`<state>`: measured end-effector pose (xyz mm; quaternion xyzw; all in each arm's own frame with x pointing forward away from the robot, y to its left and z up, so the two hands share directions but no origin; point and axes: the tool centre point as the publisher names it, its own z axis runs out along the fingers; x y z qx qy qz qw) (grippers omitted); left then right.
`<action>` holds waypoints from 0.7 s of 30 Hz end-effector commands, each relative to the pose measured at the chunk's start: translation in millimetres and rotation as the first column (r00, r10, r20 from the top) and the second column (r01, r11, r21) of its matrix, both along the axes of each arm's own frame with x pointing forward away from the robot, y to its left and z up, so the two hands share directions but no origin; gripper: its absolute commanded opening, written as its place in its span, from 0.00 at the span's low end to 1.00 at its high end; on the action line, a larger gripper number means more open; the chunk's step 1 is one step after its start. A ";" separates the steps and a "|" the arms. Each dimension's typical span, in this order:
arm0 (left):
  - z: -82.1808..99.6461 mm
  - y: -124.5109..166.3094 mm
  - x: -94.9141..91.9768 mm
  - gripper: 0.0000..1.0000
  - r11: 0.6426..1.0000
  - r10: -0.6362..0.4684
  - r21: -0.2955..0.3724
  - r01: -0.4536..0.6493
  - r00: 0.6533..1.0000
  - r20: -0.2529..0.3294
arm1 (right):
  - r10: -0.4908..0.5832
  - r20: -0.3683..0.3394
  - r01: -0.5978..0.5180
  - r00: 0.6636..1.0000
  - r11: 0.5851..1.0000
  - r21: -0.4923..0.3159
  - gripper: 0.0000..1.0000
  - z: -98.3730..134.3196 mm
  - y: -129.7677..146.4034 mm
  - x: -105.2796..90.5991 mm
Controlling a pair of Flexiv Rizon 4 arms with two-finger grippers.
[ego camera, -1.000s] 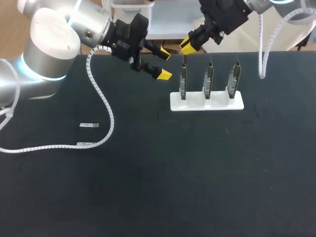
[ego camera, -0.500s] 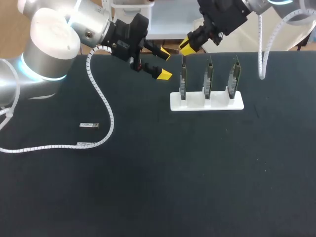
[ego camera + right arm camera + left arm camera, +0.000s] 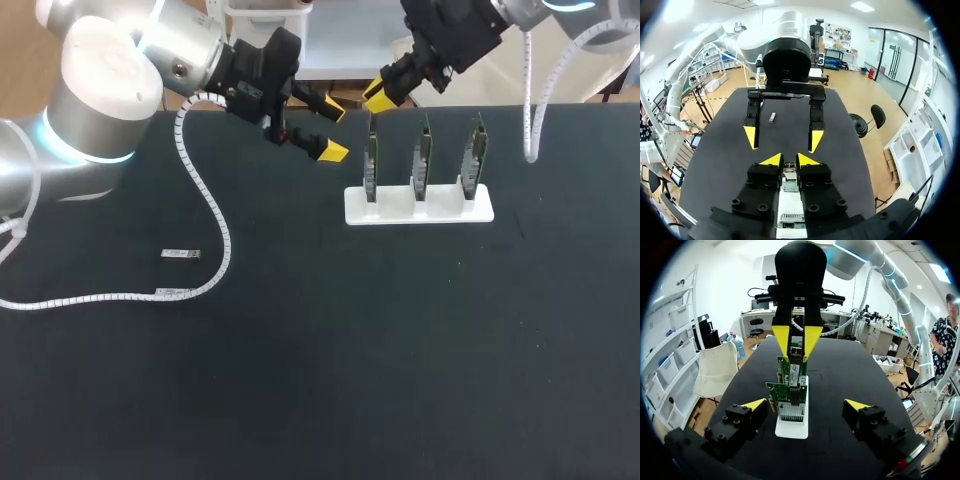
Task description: Pick up the optical module with the left hand, and insert it into the network port with the right hand.
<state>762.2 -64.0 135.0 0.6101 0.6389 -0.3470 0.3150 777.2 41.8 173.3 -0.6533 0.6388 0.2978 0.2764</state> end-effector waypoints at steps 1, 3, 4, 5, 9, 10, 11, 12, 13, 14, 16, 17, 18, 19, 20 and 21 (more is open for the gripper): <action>-0.1 -0.7 0.7 1.00 1.000 0.000 0.003 0.000 1.000 -0.001 | -0.010 0.013 0.010 1.000 1.000 -0.005 0.00 -4.2 -1.8 -4.2; -0.1 -0.7 0.7 1.00 1.000 0.000 0.003 0.000 1.000 -0.001 | -0.011 0.015 0.011 1.000 1.000 0.004 0.00 -3.6 -1.7 -4.6; -0.1 -0.7 0.7 1.00 1.000 0.000 0.003 0.000 1.000 -0.001 | -0.011 0.014 0.011 1.000 1.000 0.007 0.00 -2.3 -1.8 -4.8; -0.1 -0.7 0.7 1.00 1.000 0.000 0.003 0.000 1.000 -0.001 | -0.012 0.016 0.012 1.000 1.000 0.008 0.00 -1.6 -1.7 -4.7; -0.1 -0.7 0.7 1.00 1.000 0.000 0.003 0.000 1.000 -0.001 | -0.013 0.025 0.012 1.000 1.000 0.015 0.00 2.8 -1.4 -5.0; -0.1 -0.7 0.7 1.00 1.000 0.000 0.003 0.000 1.000 -0.001 | -0.011 0.030 0.010 0.999 1.000 0.015 0.00 3.3 -1.3 -5.1; -0.1 -0.7 0.7 1.00 1.000 0.000 0.003 0.000 1.000 -0.001 | -0.011 0.030 0.010 0.999 1.000 0.016 0.00 4.0 -1.2 -5.2; -0.1 -0.7 0.7 1.00 1.000 0.000 0.003 0.000 1.000 -0.001 | -0.011 0.030 0.010 0.999 1.000 0.017 0.00 4.1 -1.2 -5.2; -0.1 -0.7 0.7 1.00 1.000 0.000 0.003 0.000 1.000 -0.001 | -0.011 0.034 0.011 0.999 1.000 0.017 0.00 4.3 -1.2 -5.2; -0.1 -0.7 0.7 1.00 1.000 0.000 0.003 0.000 1.000 -0.001 | -0.012 0.033 0.011 0.999 1.000 0.020 0.00 4.8 -1.3 -5.1; -0.1 -0.7 0.7 1.00 1.000 0.000 0.003 0.000 1.000 -0.001 | -0.011 0.034 0.011 0.999 1.000 0.021 0.00 5.4 -1.4 -5.2; -0.1 -0.7 0.7 1.00 1.000 0.000 0.003 0.000 1.000 -0.001 | -0.011 0.035 0.011 0.999 1.000 0.020 0.00 5.5 -1.5 -5.2; -0.1 -0.7 0.7 1.00 1.000 0.000 0.003 0.000 1.000 -0.001 | -0.012 0.035 0.011 0.999 1.000 0.020 0.00 5.5 -1.5 -5.2; -0.1 -0.7 0.7 1.00 1.000 0.000 0.003 0.000 1.000 -0.001 | -0.012 0.034 0.012 0.999 1.000 0.020 0.00 5.5 -1.5 -5.2; -0.1 -0.7 0.7 1.00 1.000 0.000 0.003 0.000 1.000 -0.001 | -0.012 0.033 0.011 0.999 1.000 0.020 0.00 5.5 -1.6 -5.2; -0.1 -0.7 0.7 1.00 1.000 0.000 0.003 0.000 1.000 -0.001 | -0.012 0.032 0.011 0.999 1.000 0.019 0.00 5.5 -1.6 -5.1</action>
